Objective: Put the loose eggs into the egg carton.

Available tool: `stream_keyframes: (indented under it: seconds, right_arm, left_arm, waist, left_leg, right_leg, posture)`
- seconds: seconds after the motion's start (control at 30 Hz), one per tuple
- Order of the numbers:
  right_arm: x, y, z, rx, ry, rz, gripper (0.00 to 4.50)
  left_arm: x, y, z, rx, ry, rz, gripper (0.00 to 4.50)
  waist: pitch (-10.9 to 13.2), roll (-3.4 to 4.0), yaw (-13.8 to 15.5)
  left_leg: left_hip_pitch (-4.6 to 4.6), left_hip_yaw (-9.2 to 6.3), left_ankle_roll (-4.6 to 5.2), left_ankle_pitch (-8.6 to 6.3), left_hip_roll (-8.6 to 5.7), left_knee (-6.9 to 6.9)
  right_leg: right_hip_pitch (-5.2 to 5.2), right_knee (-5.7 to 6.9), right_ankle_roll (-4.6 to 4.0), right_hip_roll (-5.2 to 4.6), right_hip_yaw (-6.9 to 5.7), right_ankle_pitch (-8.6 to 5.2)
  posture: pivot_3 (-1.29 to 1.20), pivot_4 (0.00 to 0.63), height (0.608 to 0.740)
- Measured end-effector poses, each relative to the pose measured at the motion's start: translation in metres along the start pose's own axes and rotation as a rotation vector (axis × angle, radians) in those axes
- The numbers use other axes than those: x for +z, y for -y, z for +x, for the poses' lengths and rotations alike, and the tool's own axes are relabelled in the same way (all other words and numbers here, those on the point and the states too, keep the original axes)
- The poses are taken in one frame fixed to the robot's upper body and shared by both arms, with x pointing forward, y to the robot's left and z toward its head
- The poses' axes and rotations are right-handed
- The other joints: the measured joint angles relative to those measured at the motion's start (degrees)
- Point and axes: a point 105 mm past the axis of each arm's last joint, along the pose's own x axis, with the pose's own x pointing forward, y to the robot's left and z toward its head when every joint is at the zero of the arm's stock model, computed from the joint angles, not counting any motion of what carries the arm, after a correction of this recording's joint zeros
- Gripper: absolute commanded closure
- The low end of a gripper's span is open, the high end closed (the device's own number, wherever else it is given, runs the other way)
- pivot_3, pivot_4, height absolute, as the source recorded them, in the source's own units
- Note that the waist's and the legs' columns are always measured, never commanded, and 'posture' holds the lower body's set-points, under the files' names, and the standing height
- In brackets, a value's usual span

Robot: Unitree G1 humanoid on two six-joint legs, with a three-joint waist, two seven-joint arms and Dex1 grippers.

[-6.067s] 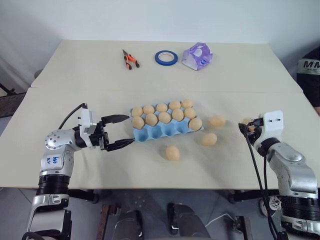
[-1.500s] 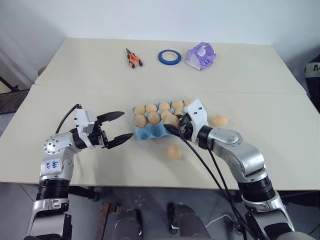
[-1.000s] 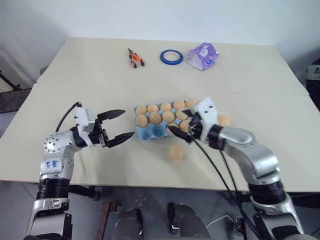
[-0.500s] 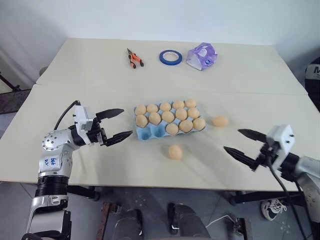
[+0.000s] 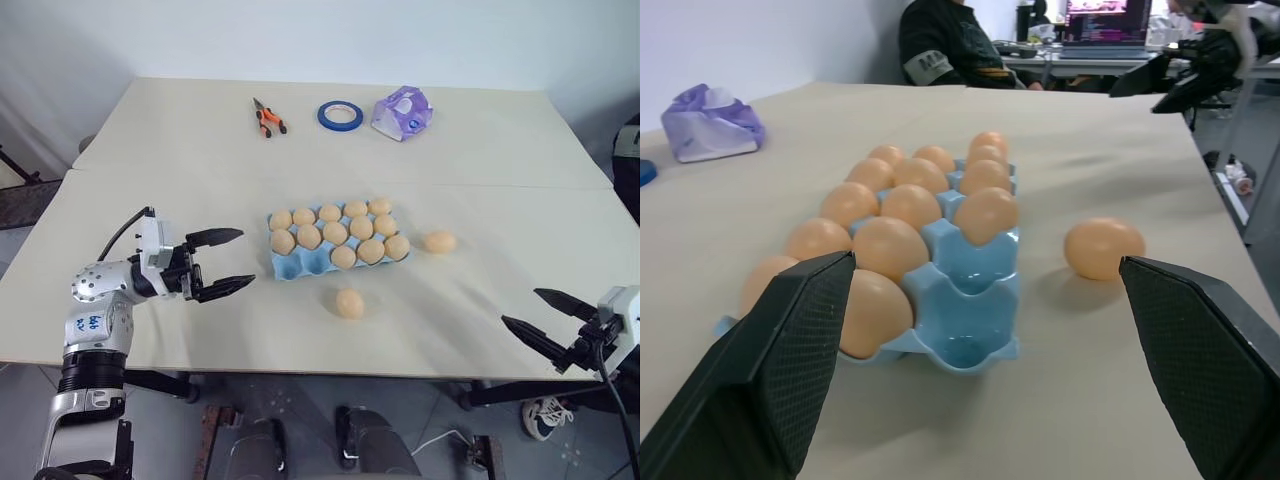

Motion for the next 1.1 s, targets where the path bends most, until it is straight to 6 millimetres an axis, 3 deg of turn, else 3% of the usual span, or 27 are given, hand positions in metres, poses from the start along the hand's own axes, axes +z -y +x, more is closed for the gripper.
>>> stream_keyframes:
  seconds: [0.23,0.47,0.67,0.83,0.97,1.03,1.1]
  right_arm:
    - [0.009,0.006,0.011,-0.053,0.041,-0.014,0.03]
    - [0.034,0.019,0.083,-0.185,0.159,0.002,0.03]
    - [0.034,0.021,0.134,-0.205,0.143,0.054,0.03]
    - [0.027,0.023,0.165,-0.202,0.104,0.067,0.03]
    - [0.007,0.03,0.177,-0.232,0.014,0.068,0.03]
    - [0.007,0.031,0.179,-0.235,0.014,0.067,0.03]
    - [0.007,0.031,0.18,-0.235,0.013,0.066,0.4]
  left_arm:
    - [0.001,0.001,-0.005,-0.006,-0.003,-0.007,0.0]
    - [-0.011,0.005,-0.032,0.092,-0.049,-0.065,0.0]
    - [-0.015,0.009,-0.039,0.121,-0.063,-0.081,0.0]
    - [-0.012,0.008,-0.039,0.141,-0.06,-0.064,0.0]
    - [-0.009,0.008,-0.036,0.146,-0.056,-0.048,0.0]
    - [-0.01,0.008,-0.035,0.154,-0.055,-0.049,0.0]
    - [-0.008,0.008,-0.034,0.153,-0.052,-0.038,0.0]
  waist:
    - [0.0,0.0,-0.27]
    - [0.01,0.01,-1.76]
    - [0.02,0.04,-1.31]
    - [0.02,0.04,-1.53]
    - [0.02,0.04,-1.58]
    - [0.02,0.05,-1.59]
    - [0.02,0.05,-1.62]
  left_leg:
    - [0.01,0.01,0.0,0.0,0.02,0.0]
    - [0.07,0.0,-0.04,0.09,0.01,-0.02]
    - [-0.03,-0.06,-0.05,0.1,-0.02,-0.05]
    - [-0.03,-0.02,-0.03,0.09,-0.02,-0.06]
    - [-0.02,-0.03,-0.06,0.1,0.0,-0.08]
    - [-0.02,-0.03,-0.06,0.1,0.0,-0.09]
    - [-0.02,-0.02,-0.06,0.1,0.0,-0.07]
  right_leg:
    - [0.0,0.0,-0.02,0.01,0.02,0.01]
    - [-0.03,0.13,-0.11,-0.04,0.03,0.05]
    - [-0.08,0.18,-0.17,-0.15,-0.07,0.01]
    - [-0.08,0.17,-0.16,-0.14,-0.06,0.02]
    - [-0.09,0.19,-0.16,-0.12,-0.07,0.02]
    - [-0.09,0.19,-0.16,-0.12,-0.06,0.02]
    - [-0.08,0.19,-0.15,-0.12,-0.05,0.03]
  posture:
    - [0.0,0.15,0.74]
    - [0.0,0.15,0.74]
    - [0.0,0.15,0.74]
    - [0.0,0.15,0.74]
    - [0.0,0.15,0.74]
    - [0.0,0.15,0.74]
    - [0.0,0.15,0.74]
